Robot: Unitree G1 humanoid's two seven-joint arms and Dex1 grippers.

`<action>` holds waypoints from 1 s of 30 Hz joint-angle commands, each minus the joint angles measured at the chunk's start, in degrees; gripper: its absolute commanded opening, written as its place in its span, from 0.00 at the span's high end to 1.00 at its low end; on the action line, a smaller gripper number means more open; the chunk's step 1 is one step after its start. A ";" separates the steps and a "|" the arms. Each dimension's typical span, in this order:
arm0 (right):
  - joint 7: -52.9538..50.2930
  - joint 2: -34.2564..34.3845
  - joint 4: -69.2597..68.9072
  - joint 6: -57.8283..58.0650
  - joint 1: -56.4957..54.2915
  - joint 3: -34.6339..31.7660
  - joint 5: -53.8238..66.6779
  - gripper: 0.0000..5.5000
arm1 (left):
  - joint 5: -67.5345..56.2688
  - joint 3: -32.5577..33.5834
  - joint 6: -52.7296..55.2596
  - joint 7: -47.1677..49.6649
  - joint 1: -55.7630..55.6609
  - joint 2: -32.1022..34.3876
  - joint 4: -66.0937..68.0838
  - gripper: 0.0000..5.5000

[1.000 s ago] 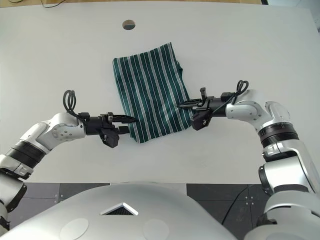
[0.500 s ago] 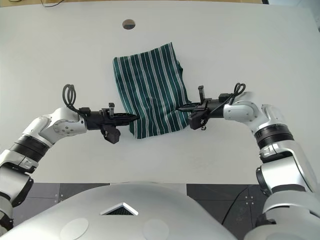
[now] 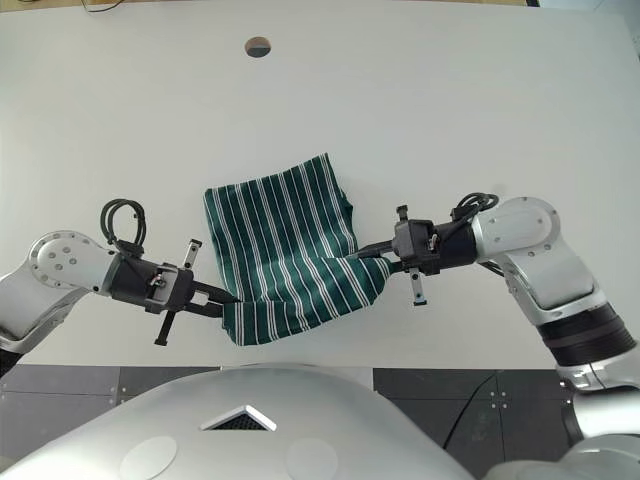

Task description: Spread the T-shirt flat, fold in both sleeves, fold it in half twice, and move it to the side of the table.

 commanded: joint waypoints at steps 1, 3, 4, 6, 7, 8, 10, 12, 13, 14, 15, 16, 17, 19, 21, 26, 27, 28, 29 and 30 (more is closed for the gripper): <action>-2.03 4.05 -0.65 0.68 -1.29 -1.26 -3.82 0.98 | -0.92 4.87 0.41 0.16 2.55 -2.35 2.52 0.98; -3.79 7.40 0.84 0.48 -3.40 -1.49 -6.12 0.98 | -2.39 7.70 2.25 0.43 2.80 -3.88 5.26 0.98; -4.43 8.77 1.79 0.39 -4.37 -1.59 -7.37 0.98 | -2.97 9.09 2.75 0.34 2.79 -4.78 6.74 0.98; -5.89 12.02 4.50 0.09 -6.71 -1.38 -10.04 0.98 | -3.52 11.88 2.52 0.09 2.51 -7.06 10.40 0.98; -6.88 13.44 6.36 -0.68 -7.86 -1.09 -12.23 0.98 | -3.29 12.85 2.34 -0.25 2.24 -8.04 11.81 0.98; -8.03 14.76 8.33 -0.87 -9.10 -0.91 -14.22 0.98 | -3.26 13.79 2.46 -0.54 1.74 -9.03 12.95 0.98; -9.71 17.09 12.57 -1.83 -11.50 -0.57 -17.88 0.98 | -3.65 15.71 3.01 -0.87 0.48 -10.76 15.33 0.98; -10.88 19.11 16.89 -4.89 -13.67 -0.36 -21.57 0.98 | -3.12 17.44 3.70 0.05 -1.86 -13.00 18.94 0.98; -11.09 19.90 18.62 -5.99 -14.46 -0.29 -22.83 0.98 | -2.73 18.23 4.07 0.65 -3.05 -14.08 20.53 0.98; -11.70 20.79 20.86 -7.19 -15.43 0.05 -24.55 0.98 | -2.46 19.22 4.71 1.85 -4.79 -15.27 22.48 0.98; -12.06 21.52 22.70 -7.84 -16.15 0.29 -25.85 0.98 | -2.27 20.03 5.48 2.79 -6.34 -16.30 24.12 0.98; -12.67 22.21 24.61 -8.64 -16.86 0.55 -27.32 0.98 | -2.04 20.67 6.34 3.68 -7.90 -17.22 25.85 0.98; -13.08 23.17 26.81 -9.09 -17.71 0.70 -28.38 0.98 | -1.04 21.10 6.85 4.63 -9.46 -18.17 27.93 0.98; -14.00 25.32 30.02 -10.64 -18.92 0.57 -29.61 0.98 | 2.10 20.95 5.71 6.10 -11.53 -20.01 31.62 0.98; -14.47 27.10 31.63 -11.59 -19.52 0.46 -30.13 0.98 | 5.47 19.79 3.78 6.43 -11.54 -21.43 33.47 0.98; -17.44 31.11 35.21 -10.66 -20.88 -1.25 -30.36 0.82 | 9.91 19.34 3.32 7.36 -10.91 -24.07 36.19 0.91; -18.73 32.06 36.32 -9.50 -21.45 -2.26 -29.91 0.79 | 10.85 19.79 3.47 8.51 -11.49 -24.45 37.65 0.88; -20.01 33.21 37.65 -7.44 -22.24 -3.77 -28.65 0.76 | 12.10 20.53 3.55 10.40 -12.68 -24.80 40.01 0.86; -20.91 34.01 38.72 -5.89 -22.90 -5.09 -27.63 0.72 | 12.94 21.19 3.73 11.80 -13.91 -25.13 42.10 0.82; -21.62 34.76 39.59 -4.56 -23.50 -6.38 -26.69 0.70 | 13.69 21.86 4.06 13.23 -15.08 -25.47 44.08 0.81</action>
